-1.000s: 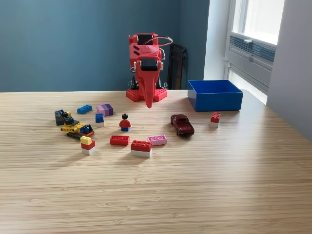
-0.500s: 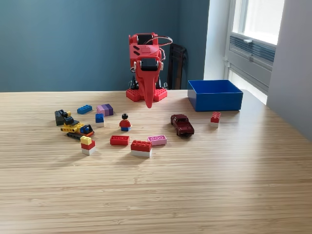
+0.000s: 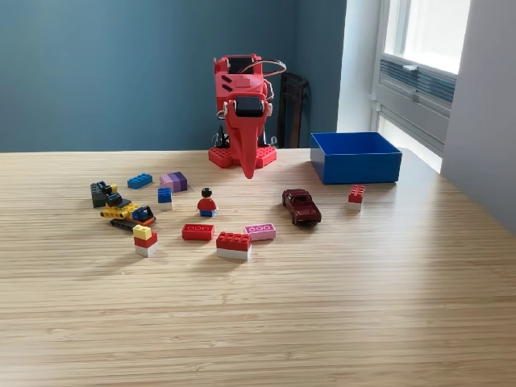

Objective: Grasp a lego block and put it in the bin.

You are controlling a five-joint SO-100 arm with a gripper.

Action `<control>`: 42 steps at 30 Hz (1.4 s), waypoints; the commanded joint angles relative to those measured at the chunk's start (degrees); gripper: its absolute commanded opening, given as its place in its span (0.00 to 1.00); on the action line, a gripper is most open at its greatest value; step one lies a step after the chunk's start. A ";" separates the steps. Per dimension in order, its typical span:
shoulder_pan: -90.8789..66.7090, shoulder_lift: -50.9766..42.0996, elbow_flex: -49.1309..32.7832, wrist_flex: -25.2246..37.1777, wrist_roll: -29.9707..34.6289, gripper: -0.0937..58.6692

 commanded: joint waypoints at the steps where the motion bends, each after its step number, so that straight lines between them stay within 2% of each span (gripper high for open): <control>1: -1.85 0.44 0.35 0.53 -2.20 0.07; 5: -6.15 0.44 0.26 0.26 -7.47 0.07; 12: -8.26 0.35 -0.44 -1.41 -10.02 0.07; 17: -8.35 0.18 -0.88 -4.31 -6.33 0.07; 19: -9.40 0.09 -1.67 -4.75 -3.60 0.19; 22: -12.04 -2.46 -4.13 -4.75 -0.79 0.30; 27: -16.52 -16.44 -16.35 -3.60 0.62 0.34; 29: -18.19 -23.47 -23.03 -0.70 0.88 0.35; 35: -24.26 -43.24 -42.89 13.54 2.29 0.37; 39: -29.36 -53.26 -53.44 22.50 2.64 0.40; 42: -32.96 -59.33 -58.89 26.37 2.29 0.43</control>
